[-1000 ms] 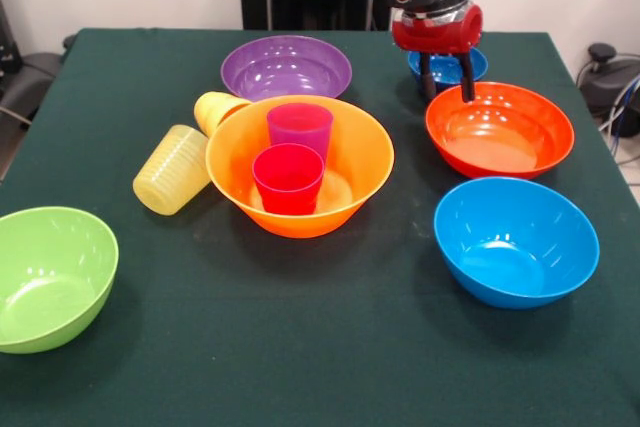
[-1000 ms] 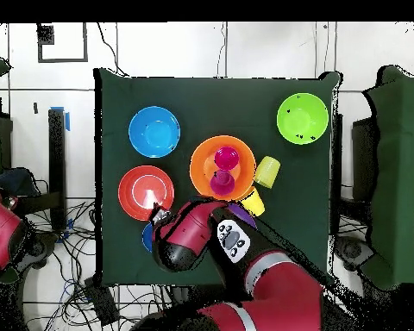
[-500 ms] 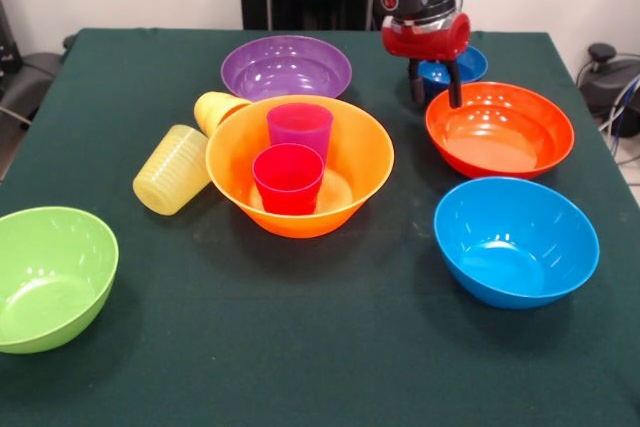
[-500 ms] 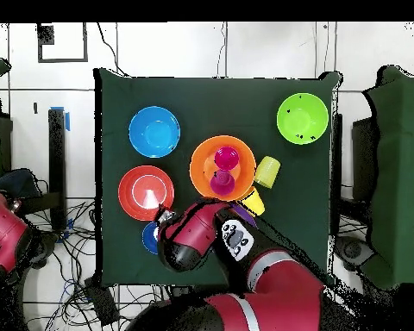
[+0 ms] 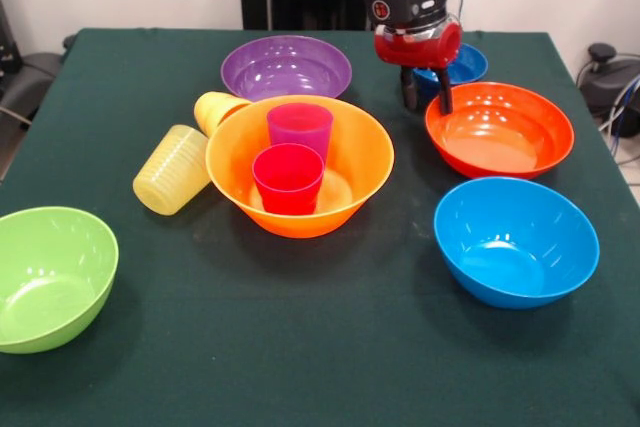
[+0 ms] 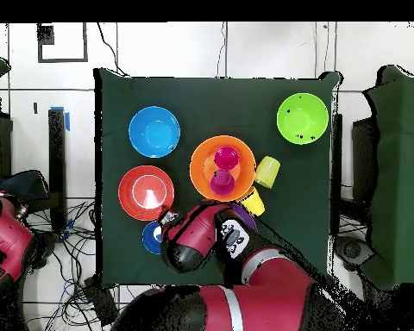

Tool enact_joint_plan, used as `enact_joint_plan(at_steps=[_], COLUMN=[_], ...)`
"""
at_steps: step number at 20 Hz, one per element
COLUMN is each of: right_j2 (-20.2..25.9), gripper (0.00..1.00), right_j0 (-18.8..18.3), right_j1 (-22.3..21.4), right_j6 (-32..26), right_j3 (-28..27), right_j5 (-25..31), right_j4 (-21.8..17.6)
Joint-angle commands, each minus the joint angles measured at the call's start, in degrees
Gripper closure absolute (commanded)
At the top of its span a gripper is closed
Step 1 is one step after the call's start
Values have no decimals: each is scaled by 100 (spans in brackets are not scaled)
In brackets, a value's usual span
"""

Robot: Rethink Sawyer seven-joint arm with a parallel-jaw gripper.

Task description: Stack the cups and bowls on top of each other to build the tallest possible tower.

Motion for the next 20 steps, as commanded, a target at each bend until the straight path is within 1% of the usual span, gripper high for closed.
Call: enact_joint_plan(at_steps=[1,4,5,8,11,13,16,17,20], right_j2=[-238,-235,-168,-238,-207,-48,61,153,316], gripper=[0,0,0,0,0,0,0,0,0], right_j0=[305,303,255,324,281,131,14,-92,-256], right_j1=[307,341,336,356,432,475,541,618,758], right_j6=[1194,1145,1108,1108,1081,1042,1016,1007,950], right_j3=[-636,-644,-615,-643,-684,-663,-666,-676,-715], right_j5=[-395,-506,-539,-683,-728,-646,-569,-509,-424], right_j4=[-290,-277,-305,-305,-317,-341,-343,-335,-365])
